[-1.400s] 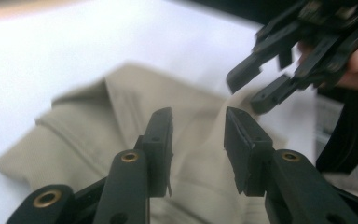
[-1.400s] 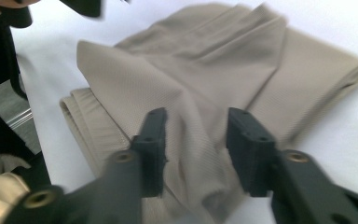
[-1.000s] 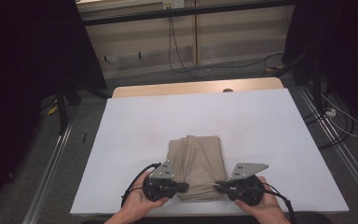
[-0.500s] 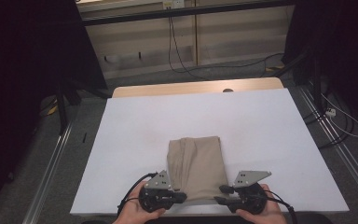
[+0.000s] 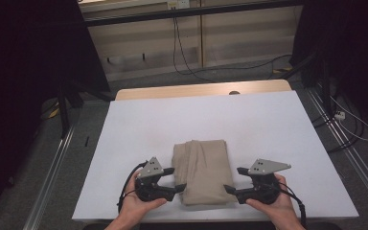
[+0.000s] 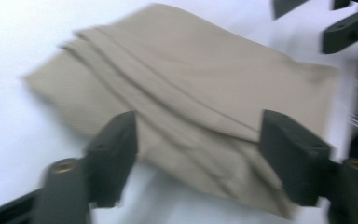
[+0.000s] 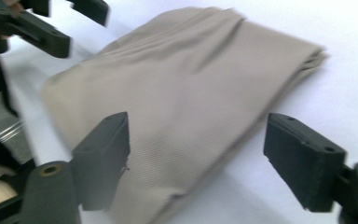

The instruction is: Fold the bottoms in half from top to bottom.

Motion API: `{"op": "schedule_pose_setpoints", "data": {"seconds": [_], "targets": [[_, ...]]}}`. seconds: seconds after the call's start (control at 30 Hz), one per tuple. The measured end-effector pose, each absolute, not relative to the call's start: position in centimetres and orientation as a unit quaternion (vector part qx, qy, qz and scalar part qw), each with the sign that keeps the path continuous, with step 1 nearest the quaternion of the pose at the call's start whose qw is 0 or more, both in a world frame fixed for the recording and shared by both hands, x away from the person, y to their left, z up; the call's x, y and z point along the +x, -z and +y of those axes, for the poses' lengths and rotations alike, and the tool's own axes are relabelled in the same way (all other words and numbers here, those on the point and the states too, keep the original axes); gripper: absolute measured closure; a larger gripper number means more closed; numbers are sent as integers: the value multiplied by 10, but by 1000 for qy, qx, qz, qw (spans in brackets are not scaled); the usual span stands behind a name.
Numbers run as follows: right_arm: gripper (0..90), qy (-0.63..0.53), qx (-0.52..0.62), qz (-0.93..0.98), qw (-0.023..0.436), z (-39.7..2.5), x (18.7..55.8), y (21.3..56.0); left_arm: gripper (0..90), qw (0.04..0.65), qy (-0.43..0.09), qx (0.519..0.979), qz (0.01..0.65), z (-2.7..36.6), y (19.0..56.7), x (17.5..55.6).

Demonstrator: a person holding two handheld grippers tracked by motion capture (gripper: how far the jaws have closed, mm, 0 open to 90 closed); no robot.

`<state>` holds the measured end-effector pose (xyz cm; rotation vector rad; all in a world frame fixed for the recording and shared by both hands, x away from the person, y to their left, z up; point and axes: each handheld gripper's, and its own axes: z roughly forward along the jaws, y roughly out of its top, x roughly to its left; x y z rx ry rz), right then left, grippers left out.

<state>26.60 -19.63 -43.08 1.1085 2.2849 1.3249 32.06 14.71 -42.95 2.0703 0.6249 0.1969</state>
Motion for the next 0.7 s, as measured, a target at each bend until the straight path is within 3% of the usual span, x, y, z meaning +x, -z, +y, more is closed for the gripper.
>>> {"op": "schedule_pose_setpoints", "data": {"seconds": [0.27,0.47,0.7], "targets": [[141,-439,425,765,203,-228,287,426,85,486,-139,807,304,176,425,342],[121,-435,458,743,221,-246,290,433,68,502,-165,776,343,203,426,349],[113,-442,478,728,215,-250,289,438,75,496,-161,782,342,208,434,350]]}}
